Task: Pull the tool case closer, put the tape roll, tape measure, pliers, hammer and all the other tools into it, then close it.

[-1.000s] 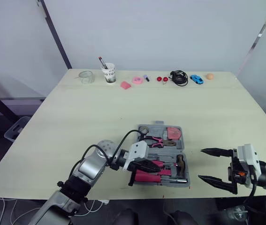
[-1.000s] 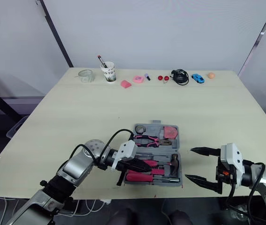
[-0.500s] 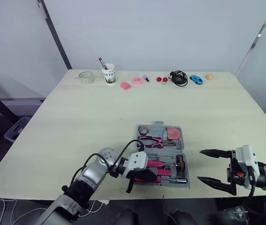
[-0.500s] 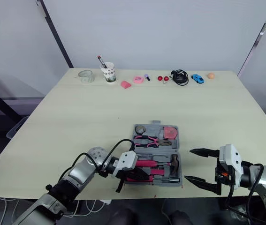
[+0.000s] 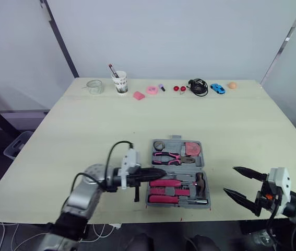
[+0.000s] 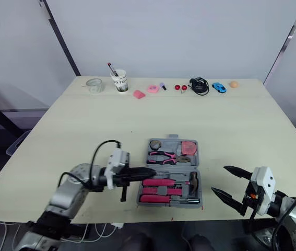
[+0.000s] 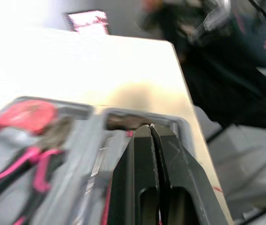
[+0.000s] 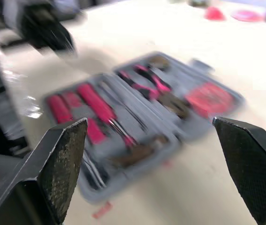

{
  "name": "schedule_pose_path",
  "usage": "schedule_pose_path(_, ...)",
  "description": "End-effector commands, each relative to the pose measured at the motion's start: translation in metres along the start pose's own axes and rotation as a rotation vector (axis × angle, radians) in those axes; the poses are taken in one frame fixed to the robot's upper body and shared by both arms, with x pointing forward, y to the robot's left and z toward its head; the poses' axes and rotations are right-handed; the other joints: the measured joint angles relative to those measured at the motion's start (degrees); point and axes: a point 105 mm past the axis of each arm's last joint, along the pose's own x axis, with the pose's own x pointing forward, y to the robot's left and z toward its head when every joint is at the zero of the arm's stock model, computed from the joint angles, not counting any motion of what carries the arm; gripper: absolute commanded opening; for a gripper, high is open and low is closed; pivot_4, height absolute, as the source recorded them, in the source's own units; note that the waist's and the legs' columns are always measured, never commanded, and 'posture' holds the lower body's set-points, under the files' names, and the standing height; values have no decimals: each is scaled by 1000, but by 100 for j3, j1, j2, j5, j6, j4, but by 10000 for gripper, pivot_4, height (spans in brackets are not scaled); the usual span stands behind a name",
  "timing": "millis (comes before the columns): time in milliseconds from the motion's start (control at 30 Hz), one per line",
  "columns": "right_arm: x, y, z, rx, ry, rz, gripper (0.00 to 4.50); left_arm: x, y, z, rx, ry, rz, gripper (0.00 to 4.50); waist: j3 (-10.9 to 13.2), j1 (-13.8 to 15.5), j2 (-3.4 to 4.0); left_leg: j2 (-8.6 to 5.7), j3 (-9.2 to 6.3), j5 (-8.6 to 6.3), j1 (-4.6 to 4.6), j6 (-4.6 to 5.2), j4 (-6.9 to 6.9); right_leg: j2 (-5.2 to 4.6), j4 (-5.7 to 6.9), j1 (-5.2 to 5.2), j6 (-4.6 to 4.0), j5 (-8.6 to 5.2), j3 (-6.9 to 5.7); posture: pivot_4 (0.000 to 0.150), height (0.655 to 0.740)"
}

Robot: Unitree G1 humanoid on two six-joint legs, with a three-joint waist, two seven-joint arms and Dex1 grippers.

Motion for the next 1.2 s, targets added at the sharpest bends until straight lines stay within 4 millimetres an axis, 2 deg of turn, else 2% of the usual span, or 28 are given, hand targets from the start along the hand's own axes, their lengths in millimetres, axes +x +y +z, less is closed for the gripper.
schedule_pose_path(33, -19, -8, -9, -40, 23, -108, 45000, -37, 13, 1, -8, 8, 192, 486, 2, 5, 5, 0, 2, 0, 0, 0, 0, 0, 0, 0, 0, 0, 0, 1500, 7400)
schedule_pose_path(67, -25, -9, -12, -34, 30, -133, 45000, -50, 16, -3, -23, 24, 255, 486, -3, 2, 6, -1, 10, 0, 5, 0, 2, -2, 0, 1, -1, 0, 4, 1500, 7400)
schedule_pose_path(100, -30, -9, -16, -30, 37, -158, 45000, -62, 17, -8, -40, 39, 308, 5959, -3, 3, 6, 0, 9, 0, 9, 0, 0, -1, 0, 2, -2, -1, 5, 1500, 7400)
schedule_pose_path(133, -35, -10, -18, -29, 44, -181, 45000, -72, 17, -11, -49, 48, 347, 8875, -2, 3, 6, 1, 9, 0, 8, 0, -4, -1, 0, 1, -3, -2, 5, 1500, 7400)
schedule_pose_path(167, -38, -10, -20, -29, 47, -195, 45000, -78, 17, -13, -53, 52, 368, 16606, -2, 7, 6, 2, 11, 0, 10, 0, -12, -1, -2, 0, -19, -12, 5, 1500, 7400)
schedule_pose_path(200, -46, -10, -24, -30, 66, -216, 45000, -90, 14, -17, -70, 61, 420, 18075, -2, 7, 7, 2, 11, 0, 10, -1, -13, -1, -2, 0, -22, -13, 5, 1500, 7400)
schedule_pose_path(233, -52, -9, -28, -32, 81, -228, 45000, -99, 11, -20, -81, 67, 456, 22913, -2, 6, 7, 2, 16, 0, 10, -1, -11, -4, -2, 0, -23, -14, 7, 1500, 7400)
schedule_pose_path(300, -63, -8, -33, -18, 107, -249, 45000, -117, 3, -26, -106, 91, 519, 27505, -7, -3, 10, 3, 25, 0, 16, -1, -12, -7, -2, 1, -23, -14, 14, 1500, 7400)
schedule_pose_path(367, -75, -11, -33, -7, 115, -298, 45000, -143, -6, -29, -128, 111, 625, 34977, -8, -4, 5, 16, 27, -1, 18, -1, -20, -8, -6, 0, -24, -15, 16, 1500, 7400)
schedule_pose_path(400, -79, -12, -32, -14, 120, -317, 45000, -153, -10, -30, -138, 119, 672, 41311, -7, -10, 5, 30, 30, -1, 19, -1, -21, -8, -6, -1, -24, -15, 17, 1500, 7400)
schedule_pose_path(433, -83, -13, -32, -19, 125, -330, 45000, -161, -14, -31, -144, 125, 707, 44833, -8, -12, 4, 33, 32, -1, 20, -2, -21, -8, -7, -2, -25, -15, 17, 1500, 7400)
schedule_pose_path(533, -93, -14, -33, -5, 131, -363, 45000, -172, -26, -34, -166, 134, 764, 44833, -8, 13, 5, 37, 35, -2, 28, -3, -21, -17, -7, -3, -23, -17, 15, 1500, 7400)
schedule_pose_path(633, -99, -14, -35, -4, 147, -376, 45000, -172, -35, -37, -181, 143, 769, 44833, -10, 24, 4, 31, 36, -3, 29, -4, -21, -35, -7, -2, -22, -18, 8, 1500, 7400)
schedule_pose_path(733, -96, -17, -34, -8, 140, -374, 45000, -168, -35, -38, -177, 144, 762, 44833, -11, 19, 2, 29, 33, -3, 26, -4, -21, -37, -9, -2, -23, -17, 3, 1500, 7400)
schedule_pose_path(867, -74, -21, -27, 21, 113, -311, 45000, -152, -24, -34, -143, 143, 690, 44833, -11, 8, 9, 29, 34, -3, 27, -4, -21, -35, -8, -2, -24, -17, 3, 1500, 7400)
schedule_pose_path(1067, -29, -30, -14, 34, 117, -185, 45000, -125, 1, -31, -102, 152, 561, 44833, -14, 6, 9, 26, 35, -2, 26, -2, -22, -26, -8, -1, -27, -15, 3, 1500, 7400)
schedule_pose_path(1133, -12, -34, -10, 18, 121, -144, 45000, -118, 8, -33, -105, 159, 518, 40839, -14, 0, 9, 3, 33, -1, 19, -1, -21, -19, -7, -2, -27, -14, 3, 1500, 7400)
schedule_pose_path(1167, -6, -36, -9, 10, 121, -134, 42448, -115, 11, -33, -106, 158, 509, 37519, -15, 0, 8, 2, 32, -2, 20, -1, -24, -18, -8, -1, -27, -14, 5, 1500, 7400)
schedule_pose_path(1200, 3, -38, -8, 2, 126, -115, 38709, -112, 15, -35, -105, 163, 492, 31671, -13, -1, 9, 2, 31, -2, 19, -1, -24, -16, -8, -1, -27, -14, 5, 1500, 7400)
